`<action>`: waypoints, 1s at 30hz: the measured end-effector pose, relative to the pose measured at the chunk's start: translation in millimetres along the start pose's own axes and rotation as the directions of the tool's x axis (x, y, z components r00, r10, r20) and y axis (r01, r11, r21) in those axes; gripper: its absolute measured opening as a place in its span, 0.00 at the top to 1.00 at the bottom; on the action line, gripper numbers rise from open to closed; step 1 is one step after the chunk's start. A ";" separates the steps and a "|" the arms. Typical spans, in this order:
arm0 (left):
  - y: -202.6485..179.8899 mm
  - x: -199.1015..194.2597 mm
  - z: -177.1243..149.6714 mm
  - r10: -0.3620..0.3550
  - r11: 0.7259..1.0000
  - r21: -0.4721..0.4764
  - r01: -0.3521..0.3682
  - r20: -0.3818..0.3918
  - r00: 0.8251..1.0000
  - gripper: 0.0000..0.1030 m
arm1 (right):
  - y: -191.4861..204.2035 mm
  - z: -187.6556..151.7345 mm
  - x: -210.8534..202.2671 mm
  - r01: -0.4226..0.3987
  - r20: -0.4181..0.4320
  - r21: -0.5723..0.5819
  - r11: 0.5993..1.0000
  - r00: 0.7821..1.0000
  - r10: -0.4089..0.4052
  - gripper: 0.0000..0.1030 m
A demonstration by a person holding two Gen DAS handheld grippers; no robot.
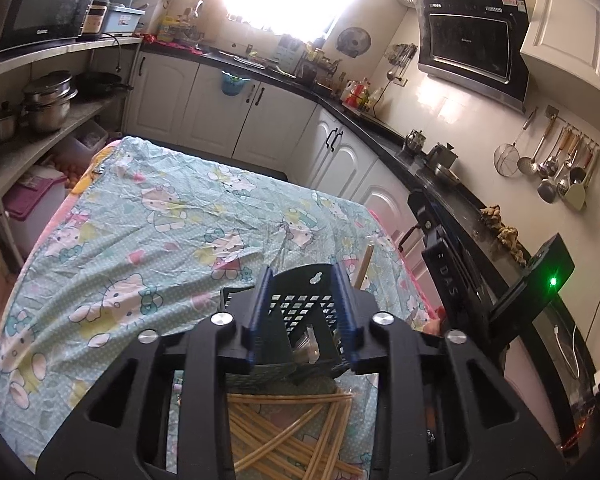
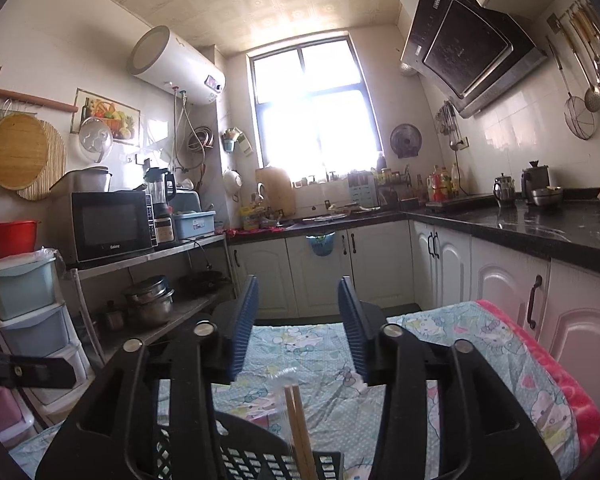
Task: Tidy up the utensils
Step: 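Carry the chopstick over the green caddy and lower it inside with the right tool, then open the right tool, releasing the chopstick upright in the caddy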
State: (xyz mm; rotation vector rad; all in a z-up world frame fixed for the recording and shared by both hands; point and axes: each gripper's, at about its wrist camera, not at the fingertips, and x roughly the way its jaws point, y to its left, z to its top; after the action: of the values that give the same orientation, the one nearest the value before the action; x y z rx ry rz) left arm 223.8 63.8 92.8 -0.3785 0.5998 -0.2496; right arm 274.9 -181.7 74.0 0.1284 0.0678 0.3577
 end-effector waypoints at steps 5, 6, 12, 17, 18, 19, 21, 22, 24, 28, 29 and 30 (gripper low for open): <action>5.7 -7.2 -0.5 0.015 1.000 -0.012 -0.015 0.017 1.000 0.58 | -3.4 -0.4 -11.0 -0.011 -0.023 0.014 1.000 1.000 0.011 0.46; 7.1 -8.7 -0.8 0.017 1.000 -0.014 -0.016 0.021 1.000 0.57 | -3.6 0.2 -12.3 -0.012 -0.025 0.014 1.000 1.000 0.012 0.45; 14.0 -19.4 -4.1 0.031 0.999 -0.039 -0.029 0.046 0.998 0.37 | -2.7 1.0 -28.0 -0.027 -0.054 0.015 1.000 0.998 0.028 0.31; 19.2 -27.1 -10.4 0.040 0.997 -0.063 -0.036 0.059 0.997 0.23 | -1.1 -0.4 -41.8 -0.035 -0.083 0.020 0.999 0.996 0.037 0.24; 20.0 -28.6 -11.9 0.042 0.997 -0.065 -0.038 0.061 0.997 0.22 | -0.4 -1.2 -45.5 -0.037 -0.092 0.020 0.999 0.995 0.039 0.23; 20.7 -29.9 -13.2 0.044 0.997 -0.068 -0.040 0.062 0.997 0.19 | -0.2 -1.4 -47.4 -0.040 -0.096 0.021 0.999 0.995 0.042 0.22; 22.3 -32.8 -16.1 0.049 0.997 -0.071 -0.044 0.064 0.997 0.16 | 1.1 -2.6 -52.7 -0.047 -0.110 0.018 0.999 0.993 0.049 0.20; 22.8 -34.2 -17.6 0.051 0.996 -0.072 -0.046 0.065 0.997 0.15 | 1.8 -3.7 -55.0 -0.047 -0.116 0.015 0.999 0.992 0.048 0.20; 23.6 -36.6 -20.7 0.053 0.996 -0.073 -0.049 0.065 0.996 0.13 | 3.5 -5.3 -59.6 -0.052 -0.133 0.008 0.999 0.990 0.053 0.20; 26.4 -41.1 -26.7 0.055 0.996 -0.078 -0.050 0.067 0.996 0.11 | 4.5 -9.1 -69.2 -0.063 -0.159 -0.001 0.998 0.985 0.062 0.19; 26.6 -42.1 -27.7 0.055 0.996 -0.079 -0.050 0.066 0.996 0.11 | 5.5 -9.9 -71.3 -0.066 -0.165 -0.003 0.998 0.984 0.065 0.18; 27.3 -43.1 -28.9 0.056 0.995 -0.082 -0.050 0.066 0.996 0.11 | 6.3 -11.3 -74.2 -0.070 -0.172 -0.006 0.998 0.983 0.067 0.18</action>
State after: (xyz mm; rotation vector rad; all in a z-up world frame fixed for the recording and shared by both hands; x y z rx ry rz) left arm 175.6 95.0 81.0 -0.4463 0.5533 -0.1613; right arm 202.4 -200.8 66.9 0.0874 0.2323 0.4375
